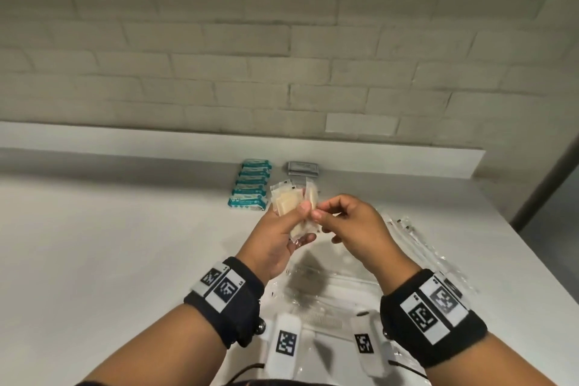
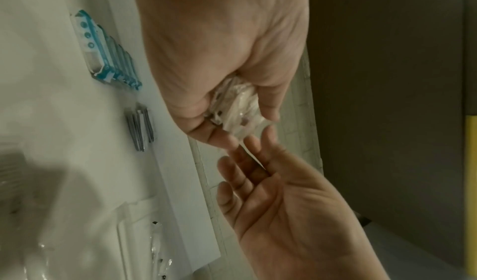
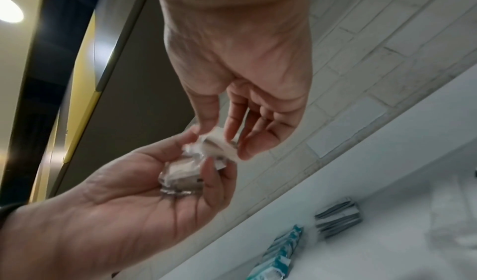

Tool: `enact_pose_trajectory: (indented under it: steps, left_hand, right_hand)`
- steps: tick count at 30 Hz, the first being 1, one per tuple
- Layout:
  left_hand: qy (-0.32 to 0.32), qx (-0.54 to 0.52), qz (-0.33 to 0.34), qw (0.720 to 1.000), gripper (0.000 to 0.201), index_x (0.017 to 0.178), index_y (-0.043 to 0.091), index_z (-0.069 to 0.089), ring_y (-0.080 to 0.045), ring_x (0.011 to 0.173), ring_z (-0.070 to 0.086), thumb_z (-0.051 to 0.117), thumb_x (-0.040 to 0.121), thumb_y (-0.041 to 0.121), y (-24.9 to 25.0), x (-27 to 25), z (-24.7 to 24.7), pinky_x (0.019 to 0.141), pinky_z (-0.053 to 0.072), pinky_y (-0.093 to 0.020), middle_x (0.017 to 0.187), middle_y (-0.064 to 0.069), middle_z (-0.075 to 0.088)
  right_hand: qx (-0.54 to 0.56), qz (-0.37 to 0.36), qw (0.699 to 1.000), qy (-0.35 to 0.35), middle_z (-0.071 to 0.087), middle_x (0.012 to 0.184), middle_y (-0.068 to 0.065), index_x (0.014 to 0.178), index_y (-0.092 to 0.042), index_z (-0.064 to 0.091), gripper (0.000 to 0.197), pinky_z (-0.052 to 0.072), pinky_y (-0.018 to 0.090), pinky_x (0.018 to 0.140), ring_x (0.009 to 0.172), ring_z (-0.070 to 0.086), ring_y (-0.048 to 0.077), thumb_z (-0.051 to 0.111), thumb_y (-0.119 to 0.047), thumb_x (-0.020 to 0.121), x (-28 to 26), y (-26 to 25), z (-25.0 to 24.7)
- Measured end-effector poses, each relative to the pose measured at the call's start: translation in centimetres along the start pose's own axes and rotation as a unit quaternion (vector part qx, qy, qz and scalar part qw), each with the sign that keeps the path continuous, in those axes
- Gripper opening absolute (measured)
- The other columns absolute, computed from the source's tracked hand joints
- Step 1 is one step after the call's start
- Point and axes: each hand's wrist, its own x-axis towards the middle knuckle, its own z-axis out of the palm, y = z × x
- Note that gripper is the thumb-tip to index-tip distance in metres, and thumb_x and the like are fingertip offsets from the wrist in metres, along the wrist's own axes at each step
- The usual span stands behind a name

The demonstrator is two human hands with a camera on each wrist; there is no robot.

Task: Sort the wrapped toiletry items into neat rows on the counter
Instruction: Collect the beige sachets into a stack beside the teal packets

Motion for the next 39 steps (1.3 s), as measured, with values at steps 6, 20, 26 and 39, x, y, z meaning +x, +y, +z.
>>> enact_pose_trajectory:
  steps: [6, 20, 26, 39]
  left_hand:
    - [0.013, 0.044, 0.026, 0.999, 0.019, 0.109, 0.022, 0.062, -0.006, 0.080, 0.065, 0.057, 0.093, 0.012, 0.5, -0.4, -0.9, 0.067, 0.051, -0.025, 0.089, 0.006, 0.071]
    - [0.061, 0.032, 0.004, 0.998, 0.015, 0.105, 0.019, 0.064, -0.014, 0.076, 0.063, 0.055, 0.096, 0.028, 2.9, -1.4, -4.7, 0.057, 0.053, -0.023, 0.088, -0.004, 0.068]
    - [0.044, 0.030, -0.043, 0.998, 0.019, 0.107, 0.013, 0.064, -0.013, 0.069, 0.064, 0.064, 0.088, 0.015, 3.7, -2.0, -8.1, 0.053, 0.051, -0.021, 0.090, -0.005, 0.068]
    - [0.058, 0.199, 0.035, 0.978, 0.063, 0.124, 0.014, 0.057, -0.022, 0.089, 0.066, 0.072, 0.064, 0.017, 5.0, -3.5, -12.6, 0.059, 0.049, -0.028, 0.111, -0.014, 0.069]
  right_hand:
    - [0.060, 0.044, 0.997, 0.018, 0.071, 0.079, 0.009, 0.083, -0.005, 0.061, 0.015, 0.058, 0.042, 0.068, 0.068, 0.071, 0.024, 0.063, -0.018, 0.091, 0.2, -0.3, 1.3]
    - [0.121, -0.034, 0.991, 0.039, 0.063, 0.078, -0.001, 0.074, -0.015, 0.062, 0.018, 0.049, 0.024, 0.067, 0.070, 0.060, 0.009, 0.067, -0.001, 0.084, 0.3, -0.7, 4.6]
    - [-0.086, -0.168, 0.981, -0.040, 0.056, 0.113, -0.002, 0.077, -0.017, 0.074, 0.031, 0.043, 0.007, 0.086, 0.108, 0.054, 0.005, 0.062, 0.010, 0.084, 0.7, -0.6, 6.3]
    - [-0.178, 0.006, 0.970, -0.162, 0.066, 0.070, -0.001, 0.078, -0.013, 0.071, 0.005, 0.044, 0.027, 0.061, 0.063, 0.056, 0.012, 0.075, -0.015, 0.079, 4.5, -4.6, 9.9]
